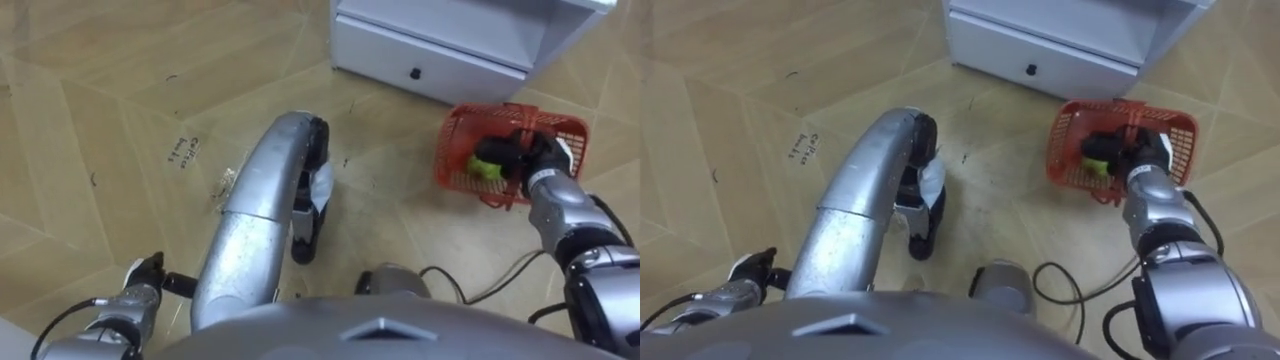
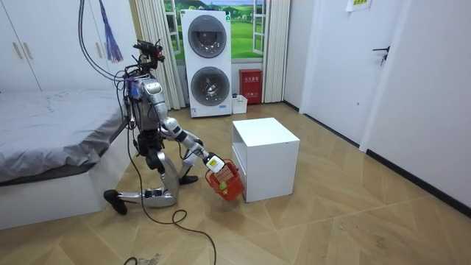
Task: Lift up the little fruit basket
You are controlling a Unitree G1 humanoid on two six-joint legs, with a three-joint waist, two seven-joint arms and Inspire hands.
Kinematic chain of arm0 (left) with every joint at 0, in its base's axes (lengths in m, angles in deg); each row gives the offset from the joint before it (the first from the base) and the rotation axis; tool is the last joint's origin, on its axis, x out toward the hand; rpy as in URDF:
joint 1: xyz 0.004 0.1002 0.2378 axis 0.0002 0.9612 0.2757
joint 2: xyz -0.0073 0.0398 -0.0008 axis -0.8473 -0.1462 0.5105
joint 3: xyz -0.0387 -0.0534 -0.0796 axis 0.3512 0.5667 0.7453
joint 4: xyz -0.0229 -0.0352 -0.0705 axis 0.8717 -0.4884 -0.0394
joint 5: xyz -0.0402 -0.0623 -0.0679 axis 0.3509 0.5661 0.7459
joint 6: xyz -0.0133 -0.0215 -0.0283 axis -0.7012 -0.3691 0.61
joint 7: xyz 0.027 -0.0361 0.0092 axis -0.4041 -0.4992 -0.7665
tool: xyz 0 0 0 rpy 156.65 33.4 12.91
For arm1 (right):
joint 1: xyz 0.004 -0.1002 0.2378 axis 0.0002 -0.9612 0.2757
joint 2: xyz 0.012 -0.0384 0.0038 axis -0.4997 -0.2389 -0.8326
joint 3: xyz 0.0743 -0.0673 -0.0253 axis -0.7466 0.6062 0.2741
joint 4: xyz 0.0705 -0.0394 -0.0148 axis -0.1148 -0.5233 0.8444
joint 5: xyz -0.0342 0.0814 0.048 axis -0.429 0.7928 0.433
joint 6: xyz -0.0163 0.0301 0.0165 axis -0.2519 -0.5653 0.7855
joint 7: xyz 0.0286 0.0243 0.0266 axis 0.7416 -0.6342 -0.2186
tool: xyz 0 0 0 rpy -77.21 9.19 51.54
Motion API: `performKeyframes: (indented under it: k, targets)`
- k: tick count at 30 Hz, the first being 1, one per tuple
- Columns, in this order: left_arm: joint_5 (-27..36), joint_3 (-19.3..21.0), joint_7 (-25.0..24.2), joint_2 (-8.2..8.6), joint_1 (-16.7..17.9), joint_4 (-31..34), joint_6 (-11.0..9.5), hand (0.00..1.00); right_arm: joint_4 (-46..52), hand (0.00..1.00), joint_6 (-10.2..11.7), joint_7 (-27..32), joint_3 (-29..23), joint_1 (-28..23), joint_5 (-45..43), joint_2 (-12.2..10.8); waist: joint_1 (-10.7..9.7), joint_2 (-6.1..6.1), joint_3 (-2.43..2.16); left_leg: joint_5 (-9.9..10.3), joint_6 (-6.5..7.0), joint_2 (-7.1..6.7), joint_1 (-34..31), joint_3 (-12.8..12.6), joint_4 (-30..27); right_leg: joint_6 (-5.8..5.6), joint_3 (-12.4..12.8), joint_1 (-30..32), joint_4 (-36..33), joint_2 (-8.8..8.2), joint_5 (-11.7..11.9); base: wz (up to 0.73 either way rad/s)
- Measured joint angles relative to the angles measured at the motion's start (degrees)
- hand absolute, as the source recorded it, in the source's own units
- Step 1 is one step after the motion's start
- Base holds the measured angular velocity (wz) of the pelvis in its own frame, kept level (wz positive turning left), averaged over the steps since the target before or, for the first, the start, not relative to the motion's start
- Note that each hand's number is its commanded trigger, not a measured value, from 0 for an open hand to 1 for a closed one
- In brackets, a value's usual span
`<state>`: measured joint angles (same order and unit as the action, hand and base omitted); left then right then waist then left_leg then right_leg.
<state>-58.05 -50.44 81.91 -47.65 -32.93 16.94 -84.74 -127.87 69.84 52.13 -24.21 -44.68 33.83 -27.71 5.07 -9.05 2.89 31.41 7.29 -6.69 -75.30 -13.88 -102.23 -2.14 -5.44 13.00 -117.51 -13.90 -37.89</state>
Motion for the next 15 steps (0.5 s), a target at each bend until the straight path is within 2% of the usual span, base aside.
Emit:
performKeyframes:
  k: [2,3,4,5,6,7,8,9,10,11,12,13,14,15]
  targets:
    - [0.0,0.7,0.3,-0.06,-0.8,0.3,0.0,0.0,2.3,1.0,-0.1,0.2,-0.1,0.6,-0.2,0.1,-0.3,-0.16,-0.17,0.5,0.92,0.37,0.0,-0.4,0.0,0.09,1.2,-0.3,1.3,0.64,-1.5,-0.16]
    - [0.0,1.0,0.6,-0.07,-0.8,1.2,0.0,0.0,3.9,1.0,-0.6,0.3,-0.1,0.9,-0.1,0.1,-0.3,-0.08,-0.2,0.8,1.62,1.24,0.3,-0.6,0.2,0.05,2.5,-0.3,2.6,1.94,-2.6,-0.22]
    - [0.0,1.3,0.8,-0.03,-0.8,1.7,0.2,0.0,4.7,1.0,-0.8,0.2,-0.1,1.0,0.0,0.1,-0.3,-0.02,-0.21,0.9,1.8,1.61,0.7,-0.6,0.5,-0.15,3.1,-0.3,3.5,2.38,-2.9,-0.33]
    - [-0.1,1.7,1.0,0.1,-0.1,2.4,0.4,0.0,5.9,1.0,-1.2,-0.1,-0.1,1.2,0.2,0.1,0.0,0.59,-0.26,1.0,1.98,2.25,1.7,-0.4,2.0,-0.15,4.0,-0.2,6.3,3.46,-2.9,-0.35]
    - [-0.5,1.8,1.2,0.41,0.6,3.9,1.2,0.0,7.1,1.0,-1.7,-0.1,-0.2,1.2,0.2,0.1,-0.1,1.54,-0.59,0.9,2.08,2.46,3.4,0.2,4.8,-0.15,4.6,-0.4,11.1,4.46,-2.9,-0.39]
    - [-0.5,2.0,1.2,0.51,0.8,4.7,1.5,0.0,7.9,1.0,-2.1,-0.1,-0.2,1.2,0.3,0.1,-0.4,1.68,-0.66,0.7,2.2,2.72,4.8,0.2,7.0,-0.15,5.3,-0.6,14.3,4.68,-2.9,-0.44]
    - [-0.4,2.6,1.4,0.89,2.4,5.7,2.1,0.0,9.7,1.0,-2.8,-0.3,-0.2,1.0,0.9,0.2,-0.4,2.31,-1.06,0.0,2.15,2.97,7.8,0.2,12.1,-0.48,6.2,-1.6,22.1,5.02,-2.6,-0.54]
    - [-0.3,2.8,1.7,1.29,3.9,6.3,2.5,0.0,12.3,1.0,-3.4,-0.2,-0.6,0.2,1.5,0.1,-0.4,2.82,-1.28,-1.1,2.07,2.91,11.8,0.2,18.6,-0.62,6.8,-3.5,31.7,5.05,-1.1,-0.57]
    - [-0.1,3.1,2.1,1.54,4.7,6.6,2.7,0.0,13.4,1.0,-3.7,-0.2,-0.8,-0.2,2.0,0.1,-0.5,3.01,-1.33,-1.7,2.06,2.9,14.1,0.0,22.1,-0.8,6.9,-4.5,36.3,5.04,0.8,-0.63]
    - [-0.1,4.5,2.7,2.2,6.3,6.9,3.3,0.0,15.3,1.0,-3.8,-0.2,-1.4,-1.0,2.6,0.1,-0.4,3.55,-1.67,-3.2,2.01,2.83,18.9,0.0,29.3,-1.79,6.9,-5.9,44.7,4.72,7.2,-0.55]
    - [-0.1,5.7,3.3,2.36,7.4,7.0,3.5,0.0,17.1,1.0,-3.8,0.1,-2.4,-2.5,2.6,-0.2,-0.5,3.72,-1.78,-5.3,1.92,2.28,24.2,0.2,37.2,-1.94,6.9,-6.5,50.3,4.64,16.5,-0.48]
    - [-0.1,5.8,3.9,2.29,7.8,7.4,3.5,0.0,18.2,1.0,-3.8,0.5,-2.7,-3.2,2.2,-0.2,-0.7,3.72,-1.79,-6.4,1.88,2.09,26.7,0.4,41.2,-2.28,6.9,-6.0,51.9,4.52,20.9,-0.39]
    - [-0.2,5.8,5.1,2.13,8.7,8.2,3.4,0.0,20.1,1.0,-3.8,0.7,-3.7,-4.7,1.1,-0.5,-0.5,3.88,-1.84,-8.6,1.66,2.06,31.7,0.7,48.5,-1.98,6.1,-3.6,52.5,4.61,22.8,-0.48]
    - [-0.5,5.9,6.2,2.26,9.2,8.0,3.2,0.0,22.2,1.0,-3.8,1.1,-4.1,-6.1,0.0,-0.8,-0.1,4.24,-2.01,-10.6,1.28,2.28,36.5,0.9,55.1,-1.3,5.3,0.3,51.3,4.73,20.7,-0.53]
